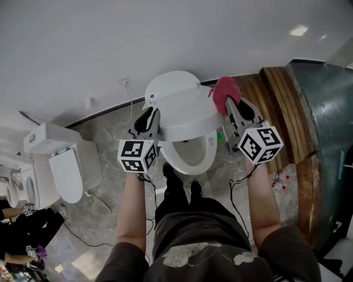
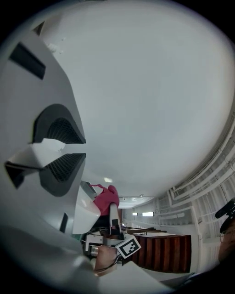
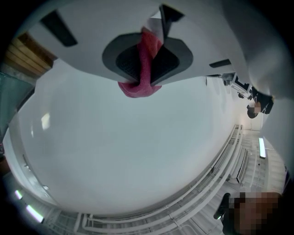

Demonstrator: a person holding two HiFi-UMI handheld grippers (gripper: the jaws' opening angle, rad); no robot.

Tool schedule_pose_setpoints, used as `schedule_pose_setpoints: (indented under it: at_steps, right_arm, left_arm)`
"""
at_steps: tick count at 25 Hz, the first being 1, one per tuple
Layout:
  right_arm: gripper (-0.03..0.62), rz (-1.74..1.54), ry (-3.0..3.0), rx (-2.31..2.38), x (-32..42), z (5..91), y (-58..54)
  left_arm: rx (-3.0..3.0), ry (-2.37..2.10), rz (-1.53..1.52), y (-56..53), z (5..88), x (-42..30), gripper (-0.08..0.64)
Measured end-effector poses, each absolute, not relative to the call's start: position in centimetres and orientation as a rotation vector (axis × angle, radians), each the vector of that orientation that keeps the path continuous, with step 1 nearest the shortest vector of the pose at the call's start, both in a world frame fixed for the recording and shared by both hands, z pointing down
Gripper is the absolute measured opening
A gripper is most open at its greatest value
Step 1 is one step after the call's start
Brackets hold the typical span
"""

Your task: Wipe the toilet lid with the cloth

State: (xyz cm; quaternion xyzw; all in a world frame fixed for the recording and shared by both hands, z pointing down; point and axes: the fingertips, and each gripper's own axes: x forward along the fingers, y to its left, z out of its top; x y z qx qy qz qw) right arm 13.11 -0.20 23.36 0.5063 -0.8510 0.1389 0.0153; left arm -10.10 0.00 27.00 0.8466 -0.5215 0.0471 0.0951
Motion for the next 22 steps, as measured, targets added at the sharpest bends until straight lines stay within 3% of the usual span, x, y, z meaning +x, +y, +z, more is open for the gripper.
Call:
schedule_pose_setpoints:
  at_steps: [22]
  right_arm:
    - [0.049,0.708,-2.515,1.481,14.4,35.9,5.7]
  left_arm:
    - [2.29,-1.469,0.24,8.0,39.0,-8.2,0.077]
